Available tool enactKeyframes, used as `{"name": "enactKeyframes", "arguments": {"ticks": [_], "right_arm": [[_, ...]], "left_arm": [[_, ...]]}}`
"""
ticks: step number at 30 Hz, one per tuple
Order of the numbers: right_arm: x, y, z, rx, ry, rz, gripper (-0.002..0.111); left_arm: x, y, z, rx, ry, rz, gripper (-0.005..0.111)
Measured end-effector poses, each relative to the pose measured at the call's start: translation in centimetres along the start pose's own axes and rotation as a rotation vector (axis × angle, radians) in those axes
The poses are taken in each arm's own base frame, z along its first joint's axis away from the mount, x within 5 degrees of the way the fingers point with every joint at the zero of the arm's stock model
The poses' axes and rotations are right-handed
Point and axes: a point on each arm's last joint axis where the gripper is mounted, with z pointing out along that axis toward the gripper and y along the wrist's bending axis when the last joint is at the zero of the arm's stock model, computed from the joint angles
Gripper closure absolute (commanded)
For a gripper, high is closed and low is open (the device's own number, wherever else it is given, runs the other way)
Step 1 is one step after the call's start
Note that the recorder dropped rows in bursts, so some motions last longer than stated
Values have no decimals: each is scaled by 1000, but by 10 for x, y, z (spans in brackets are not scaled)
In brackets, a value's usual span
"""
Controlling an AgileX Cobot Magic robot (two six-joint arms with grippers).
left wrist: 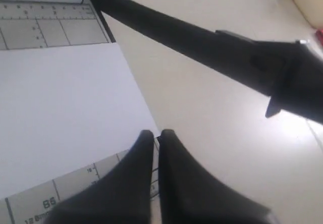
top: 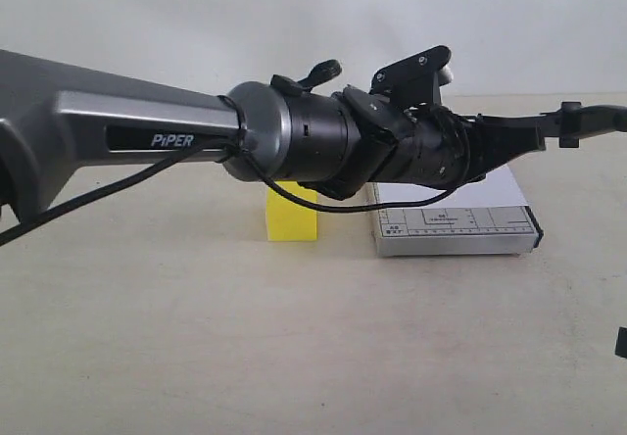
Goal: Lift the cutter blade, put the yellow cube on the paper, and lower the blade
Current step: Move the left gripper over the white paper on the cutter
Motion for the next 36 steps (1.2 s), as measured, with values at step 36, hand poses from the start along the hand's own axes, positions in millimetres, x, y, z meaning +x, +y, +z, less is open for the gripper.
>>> {"name": "enactKeyframes", "arguments": {"ticks": [36], "right_arm": [[0,0,0,3,-5,-16,109]], "left_arm": [[-46,0,27,-93,350,448,102]]}}
